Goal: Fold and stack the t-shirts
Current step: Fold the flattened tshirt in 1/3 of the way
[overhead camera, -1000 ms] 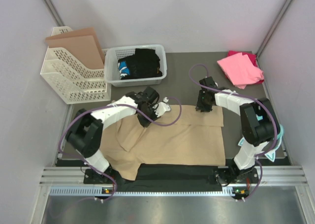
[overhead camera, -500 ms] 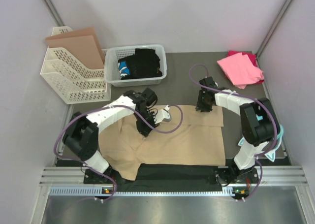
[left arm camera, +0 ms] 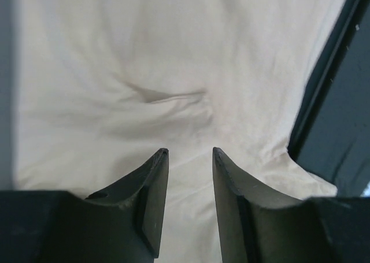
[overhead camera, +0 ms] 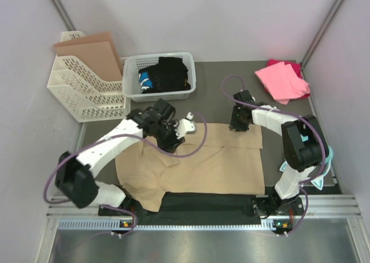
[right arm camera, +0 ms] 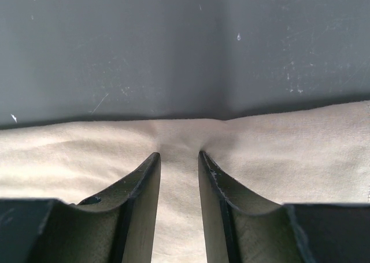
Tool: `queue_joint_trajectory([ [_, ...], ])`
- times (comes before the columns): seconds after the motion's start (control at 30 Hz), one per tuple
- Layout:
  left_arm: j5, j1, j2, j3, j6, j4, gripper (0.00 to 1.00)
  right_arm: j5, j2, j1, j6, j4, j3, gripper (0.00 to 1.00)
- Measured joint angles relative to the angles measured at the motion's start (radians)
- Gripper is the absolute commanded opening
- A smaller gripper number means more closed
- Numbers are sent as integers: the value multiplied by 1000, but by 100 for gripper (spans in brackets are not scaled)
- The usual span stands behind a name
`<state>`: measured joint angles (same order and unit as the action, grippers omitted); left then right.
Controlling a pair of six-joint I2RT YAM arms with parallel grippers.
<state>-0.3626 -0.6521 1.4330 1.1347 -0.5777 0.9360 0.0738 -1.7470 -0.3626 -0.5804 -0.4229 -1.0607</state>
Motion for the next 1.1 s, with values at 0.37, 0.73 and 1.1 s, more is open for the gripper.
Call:
queue_joint_trajectory([
  [0.37,-15,407,-11,-39,1,-134,35,3,0,-2,3,1,0,34],
  [0.73,-71,431,336,118,34,-174,34,5,4,-4,3,1,4,33],
  [1.1,-27,557,457,201,24,-219,33,11,20,-6,4,18,27,33],
])
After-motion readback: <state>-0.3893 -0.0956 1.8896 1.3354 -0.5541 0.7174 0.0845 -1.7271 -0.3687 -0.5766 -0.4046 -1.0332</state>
